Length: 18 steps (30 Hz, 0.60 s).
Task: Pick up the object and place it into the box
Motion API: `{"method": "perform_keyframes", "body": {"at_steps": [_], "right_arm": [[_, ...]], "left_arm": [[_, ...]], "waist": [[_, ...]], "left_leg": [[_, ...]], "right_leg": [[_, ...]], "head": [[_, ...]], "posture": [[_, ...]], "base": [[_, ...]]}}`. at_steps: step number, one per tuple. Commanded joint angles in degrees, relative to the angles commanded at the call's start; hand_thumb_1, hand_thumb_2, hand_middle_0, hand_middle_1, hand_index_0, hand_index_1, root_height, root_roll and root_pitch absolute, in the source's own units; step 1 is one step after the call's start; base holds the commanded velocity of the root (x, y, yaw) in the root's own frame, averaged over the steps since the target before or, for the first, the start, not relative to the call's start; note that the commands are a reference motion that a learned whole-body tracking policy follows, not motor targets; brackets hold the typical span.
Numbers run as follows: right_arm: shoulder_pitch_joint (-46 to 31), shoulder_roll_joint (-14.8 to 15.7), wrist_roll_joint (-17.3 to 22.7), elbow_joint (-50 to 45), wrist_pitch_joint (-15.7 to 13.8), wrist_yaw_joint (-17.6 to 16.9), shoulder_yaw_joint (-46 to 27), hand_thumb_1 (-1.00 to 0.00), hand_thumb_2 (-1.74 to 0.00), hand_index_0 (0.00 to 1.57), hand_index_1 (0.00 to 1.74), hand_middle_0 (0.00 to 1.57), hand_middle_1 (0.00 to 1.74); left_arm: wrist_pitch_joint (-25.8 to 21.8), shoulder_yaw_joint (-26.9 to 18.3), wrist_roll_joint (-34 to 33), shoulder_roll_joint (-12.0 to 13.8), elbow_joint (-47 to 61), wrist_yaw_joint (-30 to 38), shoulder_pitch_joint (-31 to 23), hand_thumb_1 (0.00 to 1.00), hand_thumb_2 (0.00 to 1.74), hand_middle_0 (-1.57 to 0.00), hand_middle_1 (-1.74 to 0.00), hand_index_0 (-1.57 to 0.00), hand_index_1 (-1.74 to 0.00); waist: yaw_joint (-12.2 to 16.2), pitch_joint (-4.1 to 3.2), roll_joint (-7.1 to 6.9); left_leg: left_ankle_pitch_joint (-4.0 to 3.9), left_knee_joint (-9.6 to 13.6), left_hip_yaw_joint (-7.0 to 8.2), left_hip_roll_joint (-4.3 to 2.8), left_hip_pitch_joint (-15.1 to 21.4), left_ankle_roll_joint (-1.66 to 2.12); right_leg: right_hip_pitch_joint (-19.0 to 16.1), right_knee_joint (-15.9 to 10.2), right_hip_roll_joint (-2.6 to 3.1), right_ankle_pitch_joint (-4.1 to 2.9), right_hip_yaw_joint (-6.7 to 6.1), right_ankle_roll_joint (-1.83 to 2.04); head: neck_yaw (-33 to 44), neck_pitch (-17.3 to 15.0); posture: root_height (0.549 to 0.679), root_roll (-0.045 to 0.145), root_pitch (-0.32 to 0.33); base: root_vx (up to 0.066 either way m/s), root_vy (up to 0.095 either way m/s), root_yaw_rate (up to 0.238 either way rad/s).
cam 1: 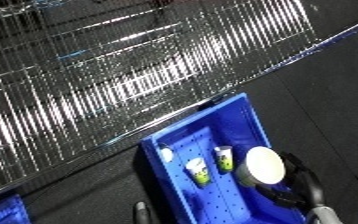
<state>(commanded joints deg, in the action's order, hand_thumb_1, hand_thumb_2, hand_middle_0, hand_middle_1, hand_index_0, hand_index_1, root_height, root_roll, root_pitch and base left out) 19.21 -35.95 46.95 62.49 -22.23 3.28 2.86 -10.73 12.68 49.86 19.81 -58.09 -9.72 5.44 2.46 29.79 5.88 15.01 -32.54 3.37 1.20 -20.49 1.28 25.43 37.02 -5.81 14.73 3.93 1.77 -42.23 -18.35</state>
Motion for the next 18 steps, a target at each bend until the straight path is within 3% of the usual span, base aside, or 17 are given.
{"method": "perform_keyframes", "body": {"at_steps": [7,12,13,18], "right_arm": [[-0.1,0.9,-0.9,-0.6,-1.1,2.7,0.7,0.0,0.0,0.0,0.0,0.0,0.0],[-0.1,1.5,-0.5,-2.2,-0.1,6.4,1.8,0.0,0.0,0.0,0.0,0.0,0.0],[-0.1,1.7,-0.9,-2.8,0.1,7.4,2.3,0.0,0.0,0.0,0.0,0.0,0.0],[-0.2,3.0,-3.5,-6.3,1.3,10.3,5.7,0.0,0.0,0.0,0.0,0.0,0.0]], "left_arm": [[0.4,-0.2,-0.3,0.5,-0.3,-0.2,0.6,0.0,0.0,0.0,0.0,0.0,0.0],[0.8,-0.4,-0.5,0.8,0.0,0.0,0.7,0.0,0.0,0.0,0.0,0.0,0.0],[1.0,-0.5,-0.7,0.9,0.1,0.0,0.7,0.0,0.0,0.0,0.0,0.0,0.0],[1.9,-1.2,-1.6,2.0,0.7,0.4,1.4,0.0,0.0,0.0,0.0,0.0,0.0]], "waist": [[-0.3,0.0,-0.47],[-0.5,0.0,-0.89],[-0.6,0.0,-1.06],[-1.4,-0.11,-2.32]], "left_leg": [[-0.11,0.2,-0.26,0.07,0.6,0.03],[-0.1,0.0,-0.41,0.09,0.7,0.06],[-0.13,-0.1,-0.46,0.09,0.7,0.08],[-0.22,-0.2,-0.8,0.0,0.7,0.08]], "right_leg": [[-0.8,-0.2,0.18,-0.12,0.19,0.16],[-1.2,-0.1,0.3,0.02,0.25,0.1],[-1.3,0.0,0.34,0.07,0.29,0.09],[-1.8,0.1,0.5,0.3,0.66,0.11]], "head": [[2.0,-1.1],[3.1,-1.7],[7.3,-3.3],[16.3,-5.2]], "posture": [[0.651,0.084,0.036],[0.651,0.083,0.031],[0.651,0.083,0.03],[0.651,0.08,0.026]], "base": [[-0.004,-0.009,0.026],[0.0,0.0,0.017],[0.001,-0.01,0.065],[-0.007,-0.031,0.097]]}}
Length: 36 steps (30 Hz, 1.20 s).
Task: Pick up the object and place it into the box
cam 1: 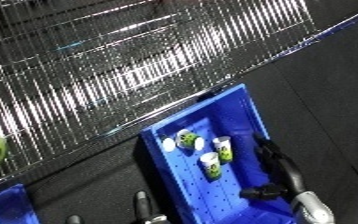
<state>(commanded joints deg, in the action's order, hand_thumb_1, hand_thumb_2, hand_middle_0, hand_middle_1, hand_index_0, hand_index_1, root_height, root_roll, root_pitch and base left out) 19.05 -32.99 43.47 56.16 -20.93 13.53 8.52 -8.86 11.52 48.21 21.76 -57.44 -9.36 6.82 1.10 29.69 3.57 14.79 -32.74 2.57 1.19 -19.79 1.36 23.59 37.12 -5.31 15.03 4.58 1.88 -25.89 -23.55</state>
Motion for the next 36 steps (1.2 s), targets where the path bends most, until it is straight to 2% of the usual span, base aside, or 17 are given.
{"method": "perform_keyframes", "body": {"at_steps": [5,8,12,17,21,25,29,32,36], "right_arm": [[0.7,1.6,0.2,-2.7,1.7,1.0,2.3,0.0,0.0,0.0,0.0,0.0,0.0],[1.6,2.6,0.5,-4.3,3.5,1.9,3.8,0.0,0.0,0.0,0.0,0.0,0.0],[2.6,3.6,0.7,-4.7,6.2,2.7,5.5,0.0,0.0,0.0,0.0,0.0,0.0],[3.1,4.4,0.4,-4.3,8.1,3.4,7.0,0.0,0.0,0.0,0.0,0.0,0.0],[3.1,5.0,1.4,-5.0,8.3,0.9,7.3,0.0,0.0,0.0,0.0,0.0,0.0],[2.3,5.5,0.0,-5.8,9.0,-2.1,7.7,0.0,0.0,0.0,0.0,0.0,0.0],[1.5,6.0,0.6,-6.2,9.6,-3.0,8.8,0.0,0.0,0.0,0.0,0.0,0.0],[1.3,6.6,1.3,-5.4,9.4,-3.2,9.3,0.0,0.0,0.0,0.0,0.0,0.0],[1.2,7.6,2.0,-3.5,8.7,-3.1,9.9,0.0,0.0,0.0,0.0,0.0,0.0]], "left_arm": [[0.8,-0.3,-0.9,0.8,-0.2,0.6,1.5,0.0,0.0,0.0,0.0,0.0,0.0],[1.4,-0.6,-1.4,1.1,-0.7,0.9,2.7,0.0,0.0,0.0,0.0,0.0,0.0],[1.2,-0.7,-2.3,1.3,-2.2,0.6,3.6,0.0,0.0,0.0,0.0,0.0,0.0],[1.3,-0.7,-3.2,2.2,-3.0,-0.4,4.5,0.0,0.0,0.0,0.0,0.0,0.0],[0.9,-0.3,-4.0,2.8,-3.3,-1.5,4.9,0.0,0.0,0.0,0.0,0.0,0.0],[0.8,-0.4,-4.6,3.5,-3.0,-2.0,5.1,0.0,0.0,0.0,0.0,0.0,0.0],[0.8,-0.9,-4.6,4.7,-2.4,-2.9,4.9,0.0,0.0,0.0,0.0,0.0,0.0],[0.4,-1.1,-4.5,5.2,-2.6,-3.6,5.0,0.0,0.0,0.0,0.0,0.0,0.0],[-0.5,-1.3,-3.9,5.6,-2.7,-4.2,5.2,0.0,0.0,0.0,0.0,0.0,0.0]], "waist": [[-0.8,-0.46,-0.91],[-1.2,-0.78,-1.3],[-1.9,-1.0,-1.69],[-2.9,-1.26,-1.86],[-3.8,-1.52,-1.91],[-4.7,-1.69,-2.13],[-5.6,-1.49,-2.43],[-6.3,-1.21,-2.61],[-7.1,-0.9,-3.13]], "left_leg": [[-0.44,0.4,-0.38,-0.15,-0.2,0.06],[-0.85,0.7,-0.58,-0.47,-0.3,0.18],[-1.4,0.9,-0.97,-0.87,-0.5,0.38],[-2.45,1.9,-1.65,-1.1,-0.3,0.64],[-3.06,2.3,-2.26,-0.85,-0.5,0.76],[-2.85,1.6,-2.79,-0.44,-1.2,0.67],[-2.33,0.3,-3.21,-0.12,-2.0,0.33],[-1.97,-0.7,-3.36,-0.11,-2.6,0.06],[-1.69,-1.5,-3.56,-0.22,-3.1,-0.11]], "right_leg": [[-0.3,-0.6,0.06,0.01,0.47,0.21],[-0.5,-0.8,0.09,0.13,0.79,0.35],[-0.8,-0.6,0.04,0.53,1.31,0.32],[-1.3,-0.3,-0.45,1.0,2.07,0.36],[-1.4,-0.3,-0.97,1.04,2.74,0.48],[-1.4,-0.6,-1.34,0.88,3.29,0.53],[-1.4,-0.8,-1.63,0.79,3.88,0.54],[-1.3,-0.2,-1.82,1.05,4.36,0.51],[-1.2,0.9,-1.95,1.62,4.92,0.41]], "head": [[7.3,0.1],[10.5,0.2],[15.7,0.2],[23.4,1.4],[30.1,2.6],[36.7,4.0],[44.1,6.8],[48.3,8.1],[53.3,9.5]], "posture": [[0.652,0.076,0.03],[0.652,0.072,0.032],[0.651,0.068,0.03],[0.651,0.066,0.027],[0.651,0.068,0.029],[0.652,0.069,0.03],[0.652,0.067,0.03],[0.651,0.063,0.029],[0.649,0.057,0.026]], "base": [[-0.006,-0.045,0.097],[0.001,-0.036,0.088],[0.006,-0.035,0.102],[0.015,-0.034,0.165],[0.014,-0.04,0.285],[0.01,-0.041,0.241],[0.008,-0.033,0.153],[-0.004,-0.018,0.071],[0.009,-0.008,0.039]]}}
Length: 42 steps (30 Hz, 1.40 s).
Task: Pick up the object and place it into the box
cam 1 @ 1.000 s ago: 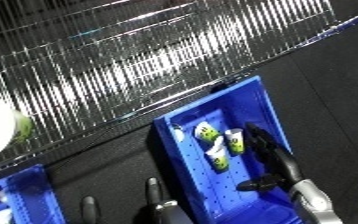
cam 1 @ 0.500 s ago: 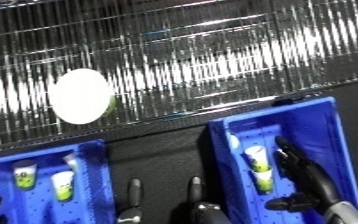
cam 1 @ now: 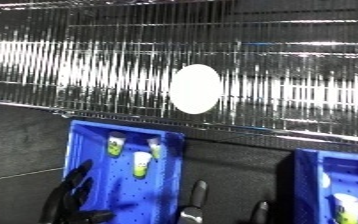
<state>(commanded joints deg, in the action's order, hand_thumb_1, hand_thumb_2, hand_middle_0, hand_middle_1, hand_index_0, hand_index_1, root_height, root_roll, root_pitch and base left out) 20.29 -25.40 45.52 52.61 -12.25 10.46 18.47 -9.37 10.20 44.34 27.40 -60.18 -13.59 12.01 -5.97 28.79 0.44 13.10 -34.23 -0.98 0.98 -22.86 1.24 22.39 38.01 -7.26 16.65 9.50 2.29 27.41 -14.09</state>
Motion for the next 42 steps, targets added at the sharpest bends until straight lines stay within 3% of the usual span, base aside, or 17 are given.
{"method": "perform_keyframes", "body": {"at_steps": [6,17,23,31,42], "right_arm": [[-1.0,1.3,1.2,2.5,-1.5,0.7,0.3,0.0,0.0,0.0,0.0,0.0,0.0],[-2.5,1.8,4.3,5.1,-2.0,1.2,-0.7,0.0,0.0,0.0,0.0,0.0,0.0],[-3.7,1.3,7.2,6.5,-1.8,1.8,-1.6,0.0,0.0,0.0,0.0,0.0,0.0],[-4.6,1.2,10.2,8.7,-2.1,3.1,-2.8,0.0,0.0,0.0,0.0,0.0,0.0],[-5.7,1.3,11.9,9.8,-2.6,4.1,-4.2,0.0,0.0,0.0,0.0,0.0,0.0]], "left_arm": [[-2.1,-0.6,1.8,0.5,1.6,-0.6,-0.2,0.0,0.0,0.0,0.0,0.0,0.0],[-9.5,1.4,-1.8,1.9,13.4,-0.5,-1.4,0.0,0.0,0.0,0.0,0.0,0.0],[-14.4,4.8,-5.4,6.8,28.3,2.1,-1.2,0.0,0.0,0.0,0.0,0.0,0.0],[-13.7,4.4,-3.9,11.1,45.2,2.0,-1.7,0.0,0.0,0.0,0.0,0.0,0.0],[-13.0,2.1,-1.0,12.9,55.9,-1.2,-2.7,0.0,0.0,0.0,0.0,0.0,0.0]], "waist": [[-1.2,0.47,-1.09],[-3.2,1.01,-1.87],[-4.6,1.0,-1.68],[-6.1,1.01,-1.77],[-6.9,1.01,-1.76]], "left_leg": [[0.2,-0.2,-0.43,-0.26,-0.4,-0.08],[0.55,0.2,-1.26,-0.1,-1.4,-0.16],[0.73,0.6,-2.01,0.5,-1.9,-0.07],[0.97,0.5,-2.94,1.31,-2.7,0.0],[1.2,0.3,-3.52,1.95,-2.9,0.03]], "right_leg": [[-0.2,0.6,-0.23,0.45,0.92,0.06],[0.4,1.0,-0.68,0.19,2.07,0.57],[0.4,0.7,-1.24,-0.19,3.02,0.93],[0.5,0.5,-1.67,-0.61,4.14,1.0],[0.3,0.5,-1.74,-0.85,4.64,1.05]], "head": [[4.2,1.1],[-0.4,0.0],[-5.6,-1.4],[-11.2,-2.6],[-14.9,-3.4]], "posture": [[0.647,0.048,0.024],[0.646,0.037,0.035],[0.647,0.035,0.044],[0.649,0.035,0.051],[0.65,0.035,0.053]], "base": [[0.016,-0.013,0.06],[-0.002,-0.006,0.075],[-0.002,-0.025,0.119],[0.009,-0.045,0.111],[0.021,-0.028,0.037]]}}
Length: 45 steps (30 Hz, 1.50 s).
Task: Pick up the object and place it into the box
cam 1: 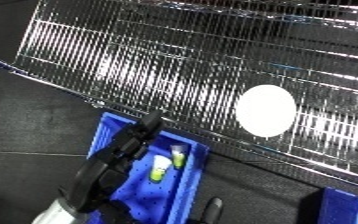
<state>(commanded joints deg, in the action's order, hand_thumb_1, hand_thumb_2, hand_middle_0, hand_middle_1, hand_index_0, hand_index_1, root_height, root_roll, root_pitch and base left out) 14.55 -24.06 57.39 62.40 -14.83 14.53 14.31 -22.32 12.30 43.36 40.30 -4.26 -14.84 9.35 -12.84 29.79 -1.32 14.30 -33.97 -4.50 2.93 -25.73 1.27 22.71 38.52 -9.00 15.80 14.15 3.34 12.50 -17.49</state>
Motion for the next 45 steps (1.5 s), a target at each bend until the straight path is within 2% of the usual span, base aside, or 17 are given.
{"method": "perform_keyframes", "body": {"at_steps": [6,11,19,26,38,45], "right_arm": [[0.3,0.3,0.3,0.3,0.6,0.4,0.2,0.0,0.0,0.0,0.0,0.0,0.0],[0.9,0.3,-0.2,0.7,1.0,1.0,0.6,0.0,0.0,0.0,0.0,0.0,0.0],[1.8,0.2,-1.5,0.5,1.6,2.1,2.0,0.0,0.0,0.0,0.0,0.0,0.0],[2.8,0.0,-2.9,0.2,2.3,2.4,2.9,0.0,0.0,0.0,0.0,0.0,0.0],[4.2,0.2,-4.5,-1.1,3.4,1.5,4.1,0.0,0.0,0.0,0.0,0.0,0.0],[4.7,0.1,-4.9,-2.1,3.9,1.2,4.8,0.0,0.0,0.0,0.0,0.0,0.0]], "left_arm": [[0.7,0.5,-2.6,-0.6,2.1,2.9,1.5,0.0,0.0,0.0,0.0,0.0,0.0],[0.8,1.5,-4.6,-1.4,1.3,5.8,4.0,0.0,0.0,0.0,0.0,0.0,0.0],[1.0,4.1,-8.0,-3.5,-2.9,9.9,10.0,0.0,0.0,0.0,0.0,0.0,0.0],[0.8,5.6,-9.7,-5.0,-7.6,12.6,14.7,0.0,0.0,0.0,0.0,0.0,0.0],[-0.1,5.7,-9.9,-7.2,-14.4,15.0,19.2,0.0,0.0,0.0,0.0,0.0,0.0],[-0.6,5.7,-10.4,-8.0,-18.3,15.7,21.6,0.0,0.0,0.0,0.0,0.0,0.0]], "waist": [[0.3,0.0,-0.5],[1.2,0.0,-1.07],[3.2,0.0,-2.69],[4.9,0.0,-3.67],[6.9,0.0,-4.49],[7.9,0.0,-5.01]], "left_leg": [[0.27,-0.4,-0.06,-0.03,-0.1,-0.11],[0.43,-1.0,0.25,-0.34,-0.4,-0.19],[1.04,-2.7,1.2,-1.42,-1.3,-0.52],[1.53,-3.7,1.93,-2.32,-1.6,-0.65],[2.38,-5.6,2.79,-3.06,-3.0,-0.73],[2.63,-6.2,3.16,-3.54,-4.1,-0.7]], "right_leg": [[0.3,0.2,0.3,-0.12,-0.29,0.09],[0.8,0.5,0.84,-0.22,-0.97,0.09],[2.2,1.5,1.94,-0.43,-2.45,0.11],[3.1,2.0,2.69,-0.52,-3.62,0.18],[5.2,3.4,3.39,-0.34,-4.75,0.04],[6.6,3.9,3.79,-0.38,-5.23,0.11]], "head": [[-0.7,-0.1],[0.8,0.3],[4.0,1.1],[6.4,1.7],[8.4,3.6],[9.1,5.6]], "posture": [[0.649,0.033,0.053],[0.648,0.03,0.054],[0.645,0.022,0.053],[0.643,0.017,0.054],[0.639,0.014,0.063],[0.636,0.011,0.074]], "base": [[0.018,-0.018,-0.03],[0.009,0.007,-0.106],[0.004,0.017,-0.157],[0.009,0.026,-0.132],[0.0,0.023,-0.078],[-0.013,0.018,-0.056]]}}
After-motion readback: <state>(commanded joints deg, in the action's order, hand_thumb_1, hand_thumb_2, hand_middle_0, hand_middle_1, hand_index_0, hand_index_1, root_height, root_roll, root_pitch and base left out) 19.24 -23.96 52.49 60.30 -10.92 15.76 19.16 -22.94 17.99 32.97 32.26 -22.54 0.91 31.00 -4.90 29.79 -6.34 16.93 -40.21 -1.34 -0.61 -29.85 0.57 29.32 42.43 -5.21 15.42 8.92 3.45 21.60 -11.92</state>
